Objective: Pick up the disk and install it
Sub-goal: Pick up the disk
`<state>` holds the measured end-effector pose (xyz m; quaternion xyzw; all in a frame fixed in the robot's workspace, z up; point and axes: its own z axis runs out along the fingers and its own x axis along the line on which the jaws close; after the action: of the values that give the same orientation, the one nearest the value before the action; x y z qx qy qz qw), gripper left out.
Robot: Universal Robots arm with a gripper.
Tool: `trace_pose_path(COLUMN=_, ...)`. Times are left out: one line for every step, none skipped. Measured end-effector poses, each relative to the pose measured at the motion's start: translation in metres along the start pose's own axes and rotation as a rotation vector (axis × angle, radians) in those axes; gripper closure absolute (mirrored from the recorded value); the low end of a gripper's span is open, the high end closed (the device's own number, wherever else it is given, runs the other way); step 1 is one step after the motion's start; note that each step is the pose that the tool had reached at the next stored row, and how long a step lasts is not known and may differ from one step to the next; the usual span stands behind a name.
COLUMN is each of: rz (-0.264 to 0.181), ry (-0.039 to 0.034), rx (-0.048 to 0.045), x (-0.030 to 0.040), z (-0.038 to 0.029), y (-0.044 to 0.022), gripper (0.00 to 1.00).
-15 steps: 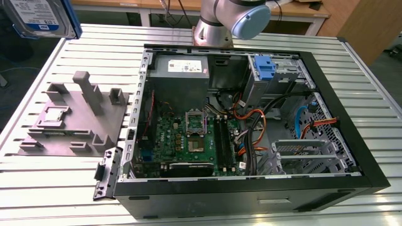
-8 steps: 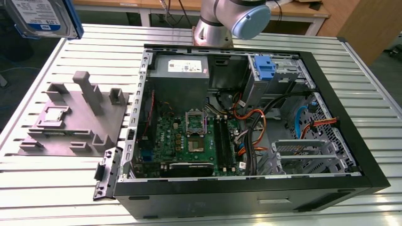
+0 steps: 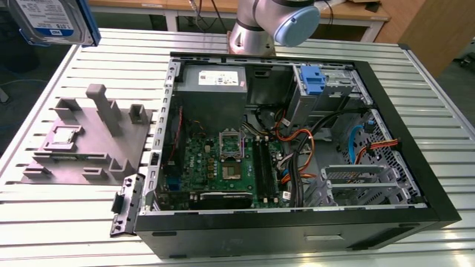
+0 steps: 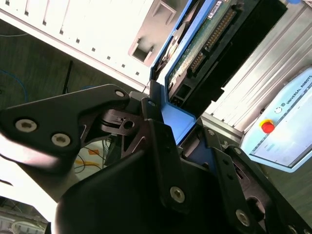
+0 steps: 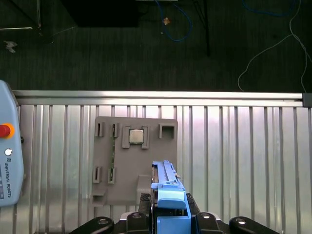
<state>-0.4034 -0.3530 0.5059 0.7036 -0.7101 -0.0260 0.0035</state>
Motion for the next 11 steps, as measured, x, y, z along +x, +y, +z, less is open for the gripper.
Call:
trace_pose_path(rz=0.000, ry=0.0000, rx=0.0000, x=0.0000, z=0.0000, y=-0.0005, gripper=0.63)
trace_pose_path(rz=0.000, ry=0.0000, rx=0.0000, x=0.0000, z=0.0000, y=-0.0009, gripper=0.63)
trace_pose_path(rz=0.000, ry=0.0000, rx=0.0000, x=0.0000, z=-0.0001, y=-0.0014, gripper=0.63)
trace_pose_path(rz=0.000, ry=0.0000, rx=0.0000, x=-0.0001, z=-0.0001, y=-0.0017, gripper=0.63)
trace_pose_path(rz=0.000, ry=0.0000, rx=0.0000, x=0.0000, z=-0.0001, y=-0.0020, gripper=0.63)
trace_pose_path(rz=0.000, ry=-0.0001, rx=0.0001, x=0.0000, z=-0.0001, y=-0.0023, gripper=0.63)
trace_pose_path(rz=0.000, ry=0.0000, rx=0.0000, x=0.0000, z=-0.0001, y=-0.0025, gripper=0.63)
trace_pose_path(rz=0.000, ry=0.0001, rx=-0.0001, x=0.0000, z=-0.0002, y=-0.0028, gripper=0.63)
trace_pose_path(rz=0.000, ry=0.0000, rx=0.0000, x=0.0000, z=-0.0001, y=-0.0030, gripper=0.63)
trace_pose_path(rz=0.000, ry=0.0000, rx=0.0001, x=0.0000, z=-0.0001, y=-0.0032, gripper=0.63)
trace_pose_path(rz=0.000, ry=0.0000, rx=0.0000, x=-0.0001, z=-0.0001, y=-0.0034, gripper=0.63)
